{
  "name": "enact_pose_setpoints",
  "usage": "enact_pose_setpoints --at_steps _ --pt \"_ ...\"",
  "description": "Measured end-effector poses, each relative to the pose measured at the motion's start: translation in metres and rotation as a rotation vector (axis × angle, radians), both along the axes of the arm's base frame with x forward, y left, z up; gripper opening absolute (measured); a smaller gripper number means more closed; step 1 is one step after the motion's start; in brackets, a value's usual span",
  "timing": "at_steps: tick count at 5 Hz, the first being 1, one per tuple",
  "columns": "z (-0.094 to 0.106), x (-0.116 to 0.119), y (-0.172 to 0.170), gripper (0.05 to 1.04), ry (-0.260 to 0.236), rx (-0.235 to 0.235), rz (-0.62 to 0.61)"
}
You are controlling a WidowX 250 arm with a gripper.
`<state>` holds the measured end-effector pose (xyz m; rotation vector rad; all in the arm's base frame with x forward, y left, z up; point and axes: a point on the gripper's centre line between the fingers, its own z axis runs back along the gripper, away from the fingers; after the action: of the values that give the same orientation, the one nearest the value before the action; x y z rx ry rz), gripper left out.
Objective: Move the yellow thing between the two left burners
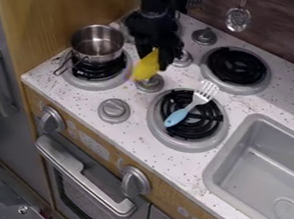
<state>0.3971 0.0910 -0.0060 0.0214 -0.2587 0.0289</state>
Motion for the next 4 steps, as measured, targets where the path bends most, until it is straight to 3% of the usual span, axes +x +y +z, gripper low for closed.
enact_pose_setpoints --at_steps 2,4 --pt "-0.024 0.033 0.011 0.611 0.018 -0.033 0.056" --pt "-0.032 0.055 0.021 0.607 0.049 -0.03 0.077"
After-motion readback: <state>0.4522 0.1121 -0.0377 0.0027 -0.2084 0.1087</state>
